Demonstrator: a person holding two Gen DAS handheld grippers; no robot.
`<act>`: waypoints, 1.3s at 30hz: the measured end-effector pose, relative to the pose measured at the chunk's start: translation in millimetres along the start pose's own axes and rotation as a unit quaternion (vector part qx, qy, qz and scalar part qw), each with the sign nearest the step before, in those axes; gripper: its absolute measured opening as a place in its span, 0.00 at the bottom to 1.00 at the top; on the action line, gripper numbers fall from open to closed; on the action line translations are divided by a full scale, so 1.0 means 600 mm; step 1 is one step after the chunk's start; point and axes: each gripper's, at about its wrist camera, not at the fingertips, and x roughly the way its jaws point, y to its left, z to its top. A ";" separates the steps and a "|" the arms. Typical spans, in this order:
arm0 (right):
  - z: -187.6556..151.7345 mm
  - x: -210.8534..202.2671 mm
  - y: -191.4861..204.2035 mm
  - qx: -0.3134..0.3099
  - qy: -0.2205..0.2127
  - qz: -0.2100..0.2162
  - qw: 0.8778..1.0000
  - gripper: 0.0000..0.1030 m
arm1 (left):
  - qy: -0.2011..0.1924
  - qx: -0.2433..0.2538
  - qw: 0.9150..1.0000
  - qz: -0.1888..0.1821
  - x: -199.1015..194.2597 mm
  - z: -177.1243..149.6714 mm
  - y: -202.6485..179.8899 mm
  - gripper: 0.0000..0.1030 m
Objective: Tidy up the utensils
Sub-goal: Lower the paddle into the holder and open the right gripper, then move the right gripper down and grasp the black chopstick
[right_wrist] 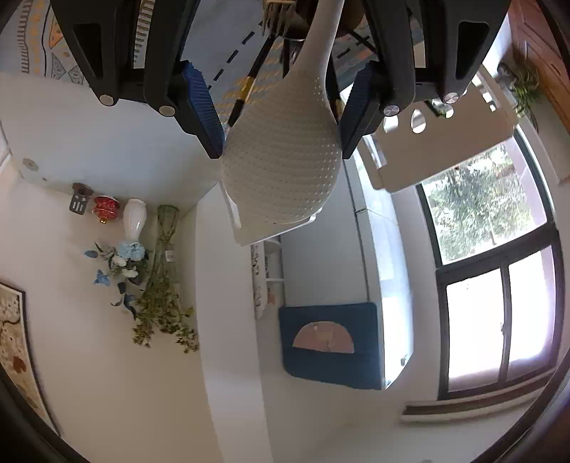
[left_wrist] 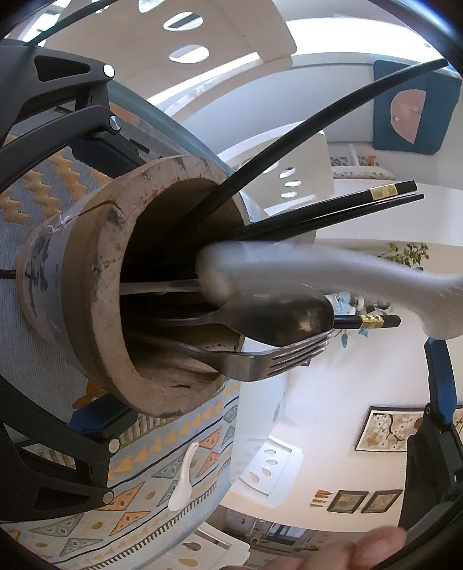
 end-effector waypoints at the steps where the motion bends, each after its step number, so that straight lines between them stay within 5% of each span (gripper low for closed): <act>1: -0.002 -0.001 0.000 -0.001 0.001 0.002 1.000 0.63 | 0.000 0.000 1.000 0.000 0.000 0.000 0.000 1.00; 13: 0.011 -0.037 -0.066 0.093 -0.002 -0.002 0.996 0.74 | 0.001 0.003 1.000 0.001 -0.002 0.000 -0.002 1.00; 20: 0.001 -0.058 -0.176 0.199 0.020 -0.044 0.979 0.76 | 0.003 0.004 1.000 0.002 0.001 0.001 -0.005 1.00; 29: -0.146 0.023 -0.255 0.282 0.237 -0.089 0.925 0.75 | 0.008 0.007 1.000 0.004 0.007 0.004 -0.011 1.00; 32: -0.208 0.049 -0.251 0.281 0.309 -0.095 0.904 0.62 | 0.009 0.007 1.000 0.004 0.009 0.004 -0.012 1.00; 36: -0.270 0.075 -0.235 0.270 0.365 -0.101 0.885 0.56 | 0.008 0.006 1.000 0.004 0.010 0.004 -0.013 1.00; 39: -0.281 0.090 -0.224 0.255 0.379 -0.102 0.884 0.56 | 0.009 0.007 1.000 0.004 0.011 0.004 -0.013 1.00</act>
